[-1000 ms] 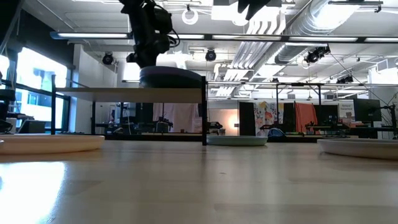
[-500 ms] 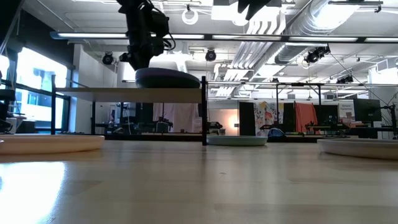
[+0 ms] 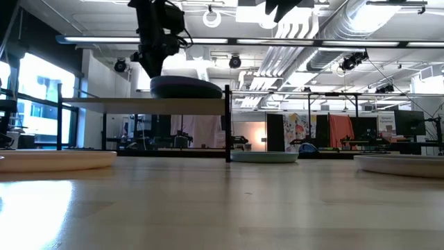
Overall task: Place and stack plates onto a shelf
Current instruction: Stack the light orange plate on top of the blue plate on the shelf
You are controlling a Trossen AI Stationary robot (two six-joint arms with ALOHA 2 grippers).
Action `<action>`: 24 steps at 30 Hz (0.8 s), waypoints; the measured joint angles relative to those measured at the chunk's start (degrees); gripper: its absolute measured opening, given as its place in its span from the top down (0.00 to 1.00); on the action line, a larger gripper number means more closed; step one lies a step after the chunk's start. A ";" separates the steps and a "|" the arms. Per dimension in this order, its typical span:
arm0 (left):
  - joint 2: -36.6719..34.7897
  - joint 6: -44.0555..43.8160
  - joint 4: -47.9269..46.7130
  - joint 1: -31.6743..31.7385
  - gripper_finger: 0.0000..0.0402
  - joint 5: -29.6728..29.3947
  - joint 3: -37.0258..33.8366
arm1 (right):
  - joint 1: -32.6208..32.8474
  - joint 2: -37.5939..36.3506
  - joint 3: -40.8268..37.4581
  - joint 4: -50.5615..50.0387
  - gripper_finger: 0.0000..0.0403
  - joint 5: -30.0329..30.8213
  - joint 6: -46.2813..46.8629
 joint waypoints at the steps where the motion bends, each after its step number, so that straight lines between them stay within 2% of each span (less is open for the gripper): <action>1: -0.66 -0.01 -0.10 0.05 0.81 -0.40 0.04 | 0.00 0.00 0.00 0.00 0.68 0.00 0.01; 7: -5.32 -0.33 -6.05 0.23 0.81 -0.17 0.06 | 0.00 0.00 0.00 0.00 0.68 -0.55 0.01; 11: -9.49 -3.89 -10.11 -1.43 0.81 0.44 -0.37 | 0.00 0.00 0.00 0.00 0.68 -3.32 0.02; 16: -17.49 -7.78 -9.95 -4.71 0.81 7.52 -5.85 | 0.07 0.02 0.00 0.00 0.68 -6.30 0.02; 24: -29.00 -16.13 -9.71 -12.08 0.81 7.83 -19.47 | 0.46 2.17 0.04 -1.80 0.68 -14.27 -1.81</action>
